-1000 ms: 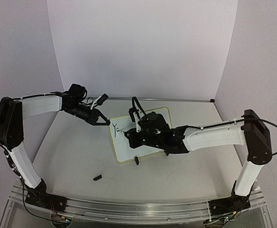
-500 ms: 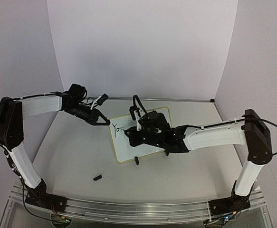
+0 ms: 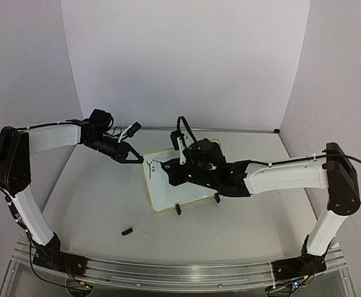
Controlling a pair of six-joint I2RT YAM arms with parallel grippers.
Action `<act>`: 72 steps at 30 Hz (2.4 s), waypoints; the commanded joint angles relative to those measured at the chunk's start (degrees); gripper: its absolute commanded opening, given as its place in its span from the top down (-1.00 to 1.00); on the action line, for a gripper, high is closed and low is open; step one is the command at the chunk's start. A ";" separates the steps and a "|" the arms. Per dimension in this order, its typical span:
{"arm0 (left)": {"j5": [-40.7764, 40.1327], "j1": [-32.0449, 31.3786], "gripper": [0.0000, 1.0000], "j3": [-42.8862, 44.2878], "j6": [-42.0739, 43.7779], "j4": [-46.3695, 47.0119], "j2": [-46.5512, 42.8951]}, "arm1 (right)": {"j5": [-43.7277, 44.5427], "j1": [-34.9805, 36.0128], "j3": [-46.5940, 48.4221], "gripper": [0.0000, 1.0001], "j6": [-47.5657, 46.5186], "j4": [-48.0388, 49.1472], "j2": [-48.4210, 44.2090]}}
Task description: Write a sentence on the whiteboard
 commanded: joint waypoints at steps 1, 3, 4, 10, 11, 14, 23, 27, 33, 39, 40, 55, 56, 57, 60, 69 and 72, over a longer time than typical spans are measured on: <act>-0.76 -0.48 1.00 2.41 2.20 -0.92 0.58 | 0.82 -0.19 1.21 1.00 0.11 0.98 -0.12; -0.77 -0.51 1.00 2.49 2.23 -0.92 0.60 | 0.94 -0.30 1.49 1.00 0.31 0.63 0.44; -0.77 -0.48 1.00 2.50 2.22 -0.92 0.54 | 1.14 -0.34 1.54 1.00 0.39 0.53 0.61; -0.79 -0.48 1.00 2.49 2.22 -0.94 0.55 | 1.37 -0.61 1.86 1.00 0.70 -0.32 1.50; -0.82 -0.49 1.00 2.49 2.20 -0.89 0.51 | 1.36 -0.59 1.87 1.00 0.82 -0.42 1.55; -0.83 -0.52 1.00 2.49 2.24 -0.88 0.57 | 1.44 -0.58 1.84 1.00 0.99 -0.59 1.95; -0.86 -0.48 1.00 2.49 2.23 -1.02 0.62 | 2.03 -0.85 2.04 1.00 1.36 -1.49 3.14; -0.87 -0.49 1.00 2.49 2.30 -1.00 0.60 | 2.13 -0.85 1.88 1.00 1.47 -1.83 3.18; -0.88 -0.48 1.00 2.49 2.30 -1.00 0.58 | 1.78 -0.92 0.63 1.00 1.77 -2.49 2.81; -0.87 -0.48 1.00 2.54 2.30 -1.00 0.58 | 1.21 -0.88 -1.73 1.00 2.43 -2.86 1.54; -0.88 -0.48 1.00 2.55 2.31 -0.99 0.60 | 0.96 -0.86 -2.08 1.00 2.51 -2.95 1.42; -0.85 -0.48 1.00 2.49 2.31 -0.98 0.61 | 5.14 -0.90 -1.78 1.00 1.66 -3.94 -0.48; -0.86 -0.48 1.00 2.49 2.33 -1.01 0.59 | 5.38 -0.86 -1.43 1.00 1.41 -3.93 -0.50; -0.89 -0.48 1.00 2.49 2.34 -1.00 0.59 | 5.52 -0.89 -1.16 1.00 1.13 -3.89 -0.50; -0.96 -0.48 1.00 2.57 2.36 -1.04 0.68 | 6.00 -0.85 -0.48 1.00 0.62 -3.39 -0.19; -0.96 -0.48 1.00 2.58 2.48 -1.11 0.76 | 6.90 -0.86 0.47 1.00 -0.02 -1.95 0.55; -0.99 -0.48 1.00 2.57 2.52 -1.16 0.83 | 7.17 -0.92 0.79 1.00 -0.40 -1.82 0.64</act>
